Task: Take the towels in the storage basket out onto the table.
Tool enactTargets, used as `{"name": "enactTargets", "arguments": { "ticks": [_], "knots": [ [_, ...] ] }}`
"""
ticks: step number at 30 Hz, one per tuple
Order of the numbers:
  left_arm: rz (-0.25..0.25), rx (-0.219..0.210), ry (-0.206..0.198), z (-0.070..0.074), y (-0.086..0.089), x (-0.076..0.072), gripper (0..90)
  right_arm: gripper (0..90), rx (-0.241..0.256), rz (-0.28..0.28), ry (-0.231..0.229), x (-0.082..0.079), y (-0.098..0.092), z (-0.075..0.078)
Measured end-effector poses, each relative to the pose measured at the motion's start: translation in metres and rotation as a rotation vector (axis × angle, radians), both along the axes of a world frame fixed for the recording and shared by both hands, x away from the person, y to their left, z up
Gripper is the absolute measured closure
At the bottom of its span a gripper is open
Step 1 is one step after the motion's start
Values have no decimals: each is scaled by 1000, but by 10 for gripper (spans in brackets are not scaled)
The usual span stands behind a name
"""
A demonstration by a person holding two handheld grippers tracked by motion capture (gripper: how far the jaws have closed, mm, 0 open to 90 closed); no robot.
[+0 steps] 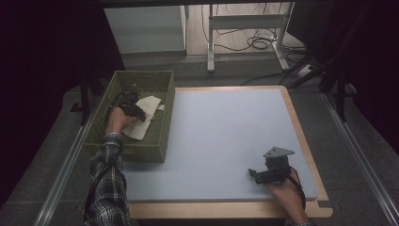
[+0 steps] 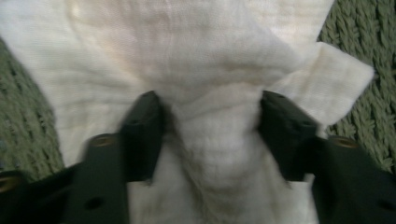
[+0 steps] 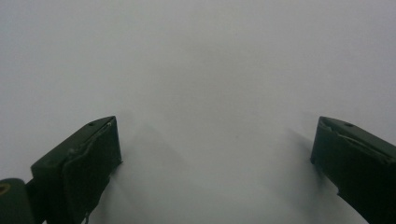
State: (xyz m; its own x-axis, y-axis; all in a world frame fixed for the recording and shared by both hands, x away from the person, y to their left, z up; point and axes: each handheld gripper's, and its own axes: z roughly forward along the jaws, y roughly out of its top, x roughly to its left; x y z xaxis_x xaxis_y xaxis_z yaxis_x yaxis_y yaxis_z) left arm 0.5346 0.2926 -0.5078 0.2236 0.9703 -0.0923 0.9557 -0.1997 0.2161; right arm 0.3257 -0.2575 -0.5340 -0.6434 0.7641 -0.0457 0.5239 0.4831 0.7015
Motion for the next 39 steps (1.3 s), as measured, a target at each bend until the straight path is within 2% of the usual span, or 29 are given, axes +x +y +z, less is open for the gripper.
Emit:
{"name": "enactTargets", "arguments": {
  "ticks": [2,3,4,5,6,9,10,11,12,13,14,15,16,20,21,22,23,24,25,26,27,28,39],
  "knots": [
    [-2,12,9,1,-1,0,594,15,1,0,0,0,0,0],
    [-19,31,7,3,-1,-1,637,15,0,0,0,0,0,0],
    [-40,5,18,4,-1,-1,830,15,0,0,0,0,0,0],
    [-40,5,18,4,-1,-1,838,15,0,0,0,0,0,0],
    [-54,28,15,4,-4,-2,841,15,1,0,1,0,0,0],
    [-56,29,8,8,-4,-2,844,15,0,0,0,0,0,0],
    [-57,26,-25,15,-4,-4,844,15,1,0,0,0,0,0],
    [-57,26,-25,15,-4,-4,844,15,1,0,0,0,0,0],
    [-55,18,-57,22,-2,-7,844,15,1,0,0,0,0,0],
    [-55,18,-57,22,-2,-7,844,15,1,0,0,0,0,0],
    [-64,2,-88,34,-1,-12,844,15,0,0,0,0,0,0],
    [-64,2,-88,34,-1,-12,844,15,0,0,0,0,0,0],
    [-66,-20,-100,43,1,-16,844,15,0,0,0,0,0,0],
    [-77,-46,-126,66,4,-25,844,15,-1,0,0,0,0,0],
    [-77,-46,-126,66,4,-25,844,15,-1,0,0,0,0,0],
    [-89,-49,-137,79,5,-30,843,15,-1,0,0,0,0,0],
    [-89,-49,-137,79,5,-30,843,15,-1,0,0,0,0,0],
    [-94,-51,-143,89,5,-36,842,15,-1,0,0,0,0,0],
    [-94,-51,-143,89,5,-36,842,15,-1,0,0,0,0,0],
    [-102,-50,-152,98,5,-41,842,15,-1,0,0,0,0,0],
    [-102,-50,-152,98,5,-41,841,15,-1,0,0,0,0,0],
    [-108,-40,-166,107,5,-46,841,15,-1,0,0,0,0,0],
    [-125,-33,-219,149,7,-70,840,15,0,-1,1,0,0,0]
  ]
}}
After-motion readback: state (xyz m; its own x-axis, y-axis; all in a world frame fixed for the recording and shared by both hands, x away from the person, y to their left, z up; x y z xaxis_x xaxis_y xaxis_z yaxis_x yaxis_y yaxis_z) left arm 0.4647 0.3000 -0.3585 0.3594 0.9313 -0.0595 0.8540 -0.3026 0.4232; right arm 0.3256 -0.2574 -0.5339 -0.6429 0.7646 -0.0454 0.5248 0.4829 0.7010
